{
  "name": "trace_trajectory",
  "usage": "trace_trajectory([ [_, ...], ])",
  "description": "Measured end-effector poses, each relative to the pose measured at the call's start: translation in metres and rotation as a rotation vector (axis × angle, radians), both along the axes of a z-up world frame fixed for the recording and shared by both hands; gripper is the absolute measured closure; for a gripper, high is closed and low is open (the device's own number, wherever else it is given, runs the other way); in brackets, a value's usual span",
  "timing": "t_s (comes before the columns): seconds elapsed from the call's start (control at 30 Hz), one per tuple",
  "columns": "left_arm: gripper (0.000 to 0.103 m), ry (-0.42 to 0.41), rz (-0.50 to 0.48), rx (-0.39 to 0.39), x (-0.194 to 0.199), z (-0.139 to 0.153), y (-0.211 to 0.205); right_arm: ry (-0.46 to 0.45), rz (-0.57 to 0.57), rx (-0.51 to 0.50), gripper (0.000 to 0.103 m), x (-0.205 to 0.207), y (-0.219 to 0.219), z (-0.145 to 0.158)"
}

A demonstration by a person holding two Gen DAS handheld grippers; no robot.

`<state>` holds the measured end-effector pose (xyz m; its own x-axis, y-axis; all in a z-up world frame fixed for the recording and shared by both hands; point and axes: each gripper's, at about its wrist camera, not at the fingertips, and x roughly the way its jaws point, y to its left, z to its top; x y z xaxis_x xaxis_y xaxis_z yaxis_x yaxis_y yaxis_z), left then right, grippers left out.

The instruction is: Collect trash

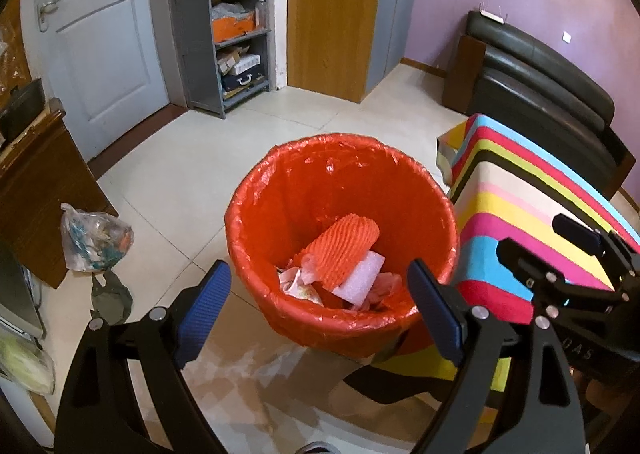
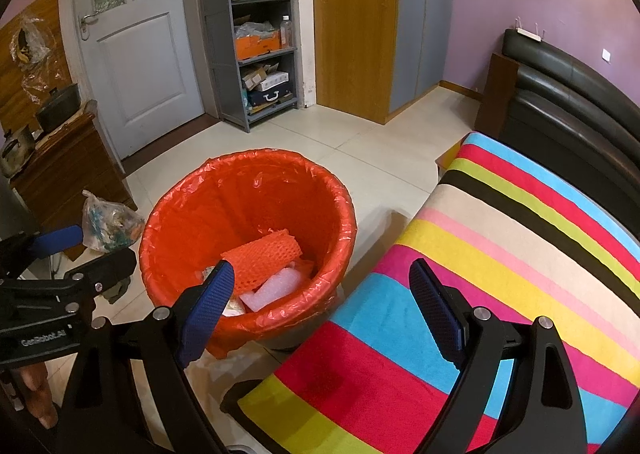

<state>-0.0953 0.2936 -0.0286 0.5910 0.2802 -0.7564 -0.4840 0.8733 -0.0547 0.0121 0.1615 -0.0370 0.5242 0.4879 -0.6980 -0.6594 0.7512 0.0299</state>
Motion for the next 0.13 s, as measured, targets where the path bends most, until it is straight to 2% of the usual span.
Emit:
trace_trajectory([
  [0.13, 0.016, 0.019, 0.010, 0.027, 0.0010, -0.0012, -0.0021, 0.002, -0.002, 0.000, 0.019, 0.0002, 0.0001, -0.0002],
])
